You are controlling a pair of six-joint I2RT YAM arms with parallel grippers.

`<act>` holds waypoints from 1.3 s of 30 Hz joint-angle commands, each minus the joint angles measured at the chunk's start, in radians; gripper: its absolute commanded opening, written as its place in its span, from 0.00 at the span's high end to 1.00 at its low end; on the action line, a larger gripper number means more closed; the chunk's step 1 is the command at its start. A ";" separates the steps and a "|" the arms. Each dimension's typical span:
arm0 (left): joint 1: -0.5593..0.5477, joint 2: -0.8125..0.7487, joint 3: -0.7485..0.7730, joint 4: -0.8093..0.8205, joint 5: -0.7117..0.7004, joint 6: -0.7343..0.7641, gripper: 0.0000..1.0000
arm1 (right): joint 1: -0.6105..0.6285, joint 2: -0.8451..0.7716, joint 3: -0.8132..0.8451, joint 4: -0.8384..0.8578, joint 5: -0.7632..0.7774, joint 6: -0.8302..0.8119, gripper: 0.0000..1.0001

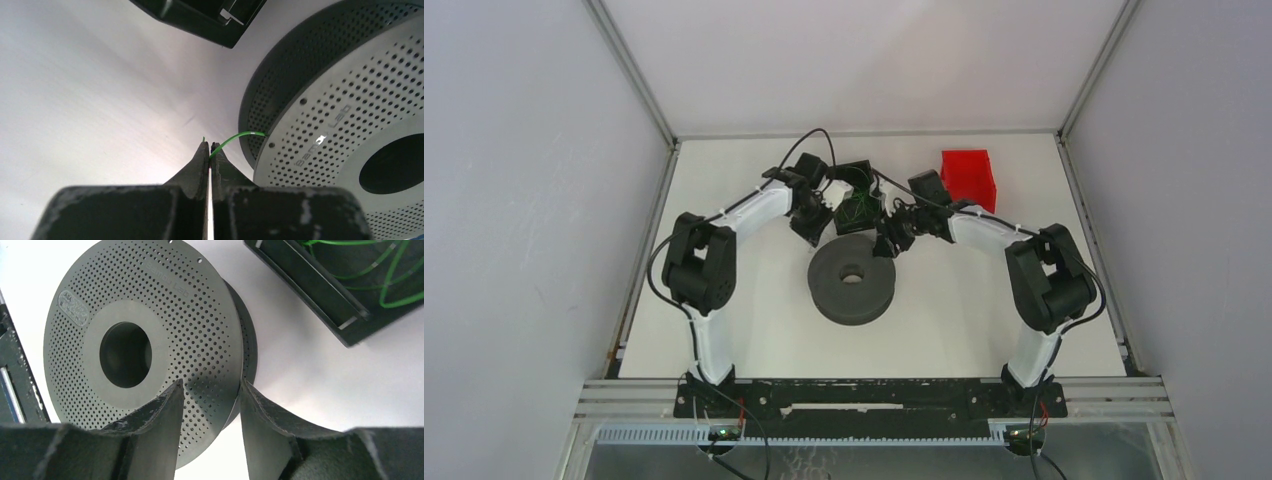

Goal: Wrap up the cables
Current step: Wrap the cable around the cable reel.

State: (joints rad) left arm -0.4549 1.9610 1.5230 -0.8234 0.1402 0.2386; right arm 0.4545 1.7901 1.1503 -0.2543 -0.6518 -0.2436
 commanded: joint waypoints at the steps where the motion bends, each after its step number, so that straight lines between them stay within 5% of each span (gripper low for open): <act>1: 0.004 -0.052 0.011 0.028 0.047 0.093 1.00 | 0.017 0.004 0.049 0.023 -0.091 -0.045 0.48; 24: -0.022 0.053 0.121 0.116 0.209 0.202 0.91 | -0.083 0.036 0.109 0.034 -0.085 0.217 0.45; 39: -0.023 0.047 0.112 0.168 0.284 0.196 0.99 | -0.075 0.171 0.085 0.464 -0.221 0.653 0.46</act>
State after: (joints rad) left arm -0.4736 2.0373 1.6127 -0.7124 0.3637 0.4271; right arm 0.3748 1.9293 1.2205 0.0086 -0.8188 0.2443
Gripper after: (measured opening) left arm 0.023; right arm 0.544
